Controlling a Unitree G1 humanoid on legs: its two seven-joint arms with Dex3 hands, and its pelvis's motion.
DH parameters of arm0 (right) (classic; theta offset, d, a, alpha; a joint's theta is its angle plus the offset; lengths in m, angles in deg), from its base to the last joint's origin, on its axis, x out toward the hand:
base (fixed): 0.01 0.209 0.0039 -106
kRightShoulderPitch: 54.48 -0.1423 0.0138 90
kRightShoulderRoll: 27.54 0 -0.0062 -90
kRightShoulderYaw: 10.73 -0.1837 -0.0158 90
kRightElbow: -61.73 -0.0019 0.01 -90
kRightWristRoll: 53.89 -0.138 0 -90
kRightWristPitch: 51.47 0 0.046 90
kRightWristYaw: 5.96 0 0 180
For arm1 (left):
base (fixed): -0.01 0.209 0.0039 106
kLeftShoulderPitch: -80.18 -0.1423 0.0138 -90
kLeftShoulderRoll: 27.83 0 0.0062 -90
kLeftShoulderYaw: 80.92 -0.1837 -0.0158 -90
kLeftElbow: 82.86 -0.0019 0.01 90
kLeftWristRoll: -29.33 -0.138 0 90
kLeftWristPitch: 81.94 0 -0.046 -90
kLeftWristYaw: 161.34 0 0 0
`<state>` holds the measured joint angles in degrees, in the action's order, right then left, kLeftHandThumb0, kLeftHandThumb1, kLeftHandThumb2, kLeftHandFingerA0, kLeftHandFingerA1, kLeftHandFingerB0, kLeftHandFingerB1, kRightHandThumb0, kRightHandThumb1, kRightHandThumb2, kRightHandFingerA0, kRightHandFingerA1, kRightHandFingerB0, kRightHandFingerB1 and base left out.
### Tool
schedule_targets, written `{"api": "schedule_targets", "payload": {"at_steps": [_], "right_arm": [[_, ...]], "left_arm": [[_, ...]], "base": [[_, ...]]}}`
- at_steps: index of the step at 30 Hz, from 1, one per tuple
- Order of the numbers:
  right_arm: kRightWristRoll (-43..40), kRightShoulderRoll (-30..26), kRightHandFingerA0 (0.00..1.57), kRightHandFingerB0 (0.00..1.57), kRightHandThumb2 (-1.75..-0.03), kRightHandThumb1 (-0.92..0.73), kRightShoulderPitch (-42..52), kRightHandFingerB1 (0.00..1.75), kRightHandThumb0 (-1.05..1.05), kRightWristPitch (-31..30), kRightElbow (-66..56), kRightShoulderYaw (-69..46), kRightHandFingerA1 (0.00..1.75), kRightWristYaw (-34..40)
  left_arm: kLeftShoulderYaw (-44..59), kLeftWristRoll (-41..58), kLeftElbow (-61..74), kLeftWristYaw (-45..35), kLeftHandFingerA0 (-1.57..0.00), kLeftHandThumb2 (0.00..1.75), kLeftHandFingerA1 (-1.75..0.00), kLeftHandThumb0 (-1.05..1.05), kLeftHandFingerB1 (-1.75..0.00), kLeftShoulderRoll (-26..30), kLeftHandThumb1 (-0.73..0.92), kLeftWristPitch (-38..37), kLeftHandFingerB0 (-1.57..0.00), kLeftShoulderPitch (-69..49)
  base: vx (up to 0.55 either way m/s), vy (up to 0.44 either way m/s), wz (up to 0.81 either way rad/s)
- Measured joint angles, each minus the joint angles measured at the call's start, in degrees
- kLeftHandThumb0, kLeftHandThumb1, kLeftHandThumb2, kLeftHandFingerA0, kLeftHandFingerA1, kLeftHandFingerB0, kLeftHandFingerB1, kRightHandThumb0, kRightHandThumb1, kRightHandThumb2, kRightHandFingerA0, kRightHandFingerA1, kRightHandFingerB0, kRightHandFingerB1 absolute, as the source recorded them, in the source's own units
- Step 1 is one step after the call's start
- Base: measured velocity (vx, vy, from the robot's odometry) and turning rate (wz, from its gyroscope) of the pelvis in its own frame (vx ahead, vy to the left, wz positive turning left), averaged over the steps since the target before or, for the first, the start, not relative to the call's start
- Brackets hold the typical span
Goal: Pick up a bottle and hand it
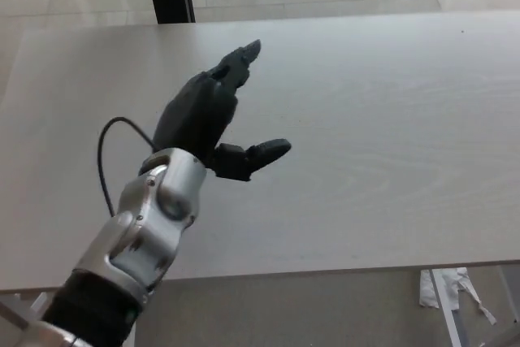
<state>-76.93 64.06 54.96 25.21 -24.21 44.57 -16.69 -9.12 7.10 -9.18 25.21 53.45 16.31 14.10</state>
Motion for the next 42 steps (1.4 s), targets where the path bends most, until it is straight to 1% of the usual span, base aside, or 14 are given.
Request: {"api": "schedule_targets", "payload": {"at_steps": [5,6,8,12,13,16,17,21,24,25,32,34,39,42], "right_arm": [[0.0,-0.13,0.49,0.33,-0.6,-0.6,0.49,0.6,-0.67,0.0,0.04,-0.18,0.78,0.0],[0.0,-0.16,0.48,0.31,-0.94,-0.45,0.54,0.62,-0.66,0.0,0.05,-0.21,0.76,0.0],[0.0,-0.2,0.5,0.35,-0.61,-0.61,0.65,0.61,-0.67,0.0,0.09,-0.26,0.78,0.0],[0.0,-0.31,0.48,0.35,-0.6,-0.6,0.82,0.62,-0.7,0.0,0.2,-0.52,0.79,0.0],[0.0,-0.36,0.47,0.35,-0.6,-0.6,0.87,0.61,-0.69,0.0,0.26,-0.59,0.79,0.0],[0.0,-0.61,0.5,0.34,-0.6,-0.6,1.01,0.6,-0.68,0.0,0.45,-0.87,0.79,0.0],[0.0,-0.68,0.52,0.35,-0.58,-0.61,1.05,0.6,-0.68,0.0,0.52,-0.97,0.8,0.0],[0.0,-1.02,0.54,0.39,-0.57,-0.57,1.13,0.61,-0.72,0.0,1.04,-1.53,0.81,-0.02],[-0.03,-1.32,0.53,0.38,-0.57,-0.57,1.08,0.62,-0.75,0.0,1.67,-2.06,0.81,-0.08],[-0.03,-1.47,0.51,0.37,-0.89,-0.41,1.07,0.65,-0.71,0.0,2.03,-2.24,0.77,-0.13],[-0.02,-2.37,0.54,0.38,-0.59,-0.59,1.36,0.64,-0.73,0.03,4.33,-4.11,0.81,-0.37],[-0.03,-2.59,0.46,0.36,-0.59,-0.6,1.55,0.61,-0.69,0.03,4.65,-4.62,0.76,-0.45],[-0.03,-3.84,0.46,0.37,-0.59,-0.58,2.09,0.61,-0.68,0.22,5.99,-5.92,0.77,-1.01],[-0.01,-3.89,0.45,0.32,-0.58,-0.61,2.38,0.6,-0.69,0.58,6.33,-6.21,0.76,-1.19]], "left_arm": [[10.89,1.94,6.2,-1.16,0.0,1.02,-0.79,-0.99,-0.46,4.81,0.58,0.02,0.0,-9.17],[13.35,2.34,7.19,-1.34,0.0,0.62,-1.01,-1.02,-0.34,5.82,0.66,0.02,0.0,-11.08],[17.37,2.93,8.5,-1.64,0.0,0.99,-0.75,-0.92,-0.5,7.28,0.49,0.02,0.0,-14.22],[25.44,4.35,10.43,-2.24,0.0,0.6,-1.03,-0.96,-0.31,9.22,0.66,0.02,0.0,-20.87],[27.11,4.69,10.71,-2.37,-0.01,1.0,-0.72,-0.98,-0.42,9.41,0.53,0.02,0.0,-22.32],[33.59,6.14,11.43,-2.85,0.0,0.62,-0.92,-0.94,-0.19,9.96,0.68,0.01,0.0,-27.71],[35.56,6.69,11.51,-2.96,0.0,1.03,-0.71,-0.95,-0.44,10.11,0.53,0.01,0.0,-29.1],[44.12,9.03,11.92,-3.36,-0.12,1.02,-0.84,-0.97,-0.34,10.45,0.53,0.03,0.0,-34.2],[50.05,11.16,12.0,-3.8,0.0,0.56,-1.31,-0.96,-0.4,10.49,0.69,0.04,0.0,-36.62],[52.21,11.98,12.0,-3.92,-0.05,0.98,-0.78,-0.95,-0.44,10.49,0.47,0.05,0.0,-37.32],[62.62,17.51,8.59,-5.24,-0.13,0.55,-1.22,-0.94,-0.6,10.28,0.59,0.11,0.0,-41.36],[64.19,19.07,6.95,-6.11,-0.76,0.93,-1.08,-0.92,-0.67,10.22,0.42,0.63,-0.03,-42.45],[65.29,23.02,0.99,-9.93,-0.27,0.56,-1.16,-0.93,-0.87,10.33,0.53,1.32,-0.01,-45.28],[63.6,24.41,0.62,-12.59,-0.62,0.57,-0.89,-0.95,-0.78,10.93,0.51,0.89,-0.09,-47.12]], "base": [[0.0,0.0,0.0],[0.0,0.0,0.0],[0.0,0.0,0.0],[0.0,0.0,0.0],[0.0,0.0,0.0],[0.0,0.0,0.0],[0.0,0.0,0.0],[0.0,0.0,0.0],[0.0,0.0,0.0],[0.0,0.0,0.0],[0.0,0.0,0.0],[0.0,0.0,0.0],[0.0,0.0,0.0],[0.0,0.0,0.0]]}}
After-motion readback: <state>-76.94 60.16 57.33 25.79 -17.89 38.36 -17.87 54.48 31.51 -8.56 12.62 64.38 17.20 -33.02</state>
